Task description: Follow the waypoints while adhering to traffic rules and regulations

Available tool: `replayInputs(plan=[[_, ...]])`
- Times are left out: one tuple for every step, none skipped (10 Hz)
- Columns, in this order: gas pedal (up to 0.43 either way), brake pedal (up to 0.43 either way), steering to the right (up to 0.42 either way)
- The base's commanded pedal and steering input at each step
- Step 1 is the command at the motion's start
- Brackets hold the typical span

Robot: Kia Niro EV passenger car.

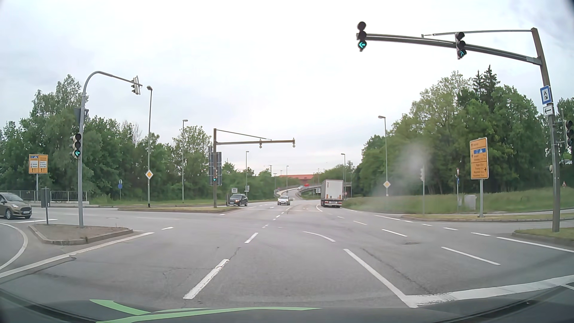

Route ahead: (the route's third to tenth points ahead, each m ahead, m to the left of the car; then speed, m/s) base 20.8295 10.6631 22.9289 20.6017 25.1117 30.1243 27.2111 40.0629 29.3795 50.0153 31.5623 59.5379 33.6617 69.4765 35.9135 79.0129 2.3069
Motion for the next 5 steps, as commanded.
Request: replayInputs(plan=[[0.287, 0.000, -0.029], [0.287, 0.000, -0.034], [0.287, 0.000, -0.041], [0.287, 0.000, -0.048], [0.287, 0.000, -0.055]])
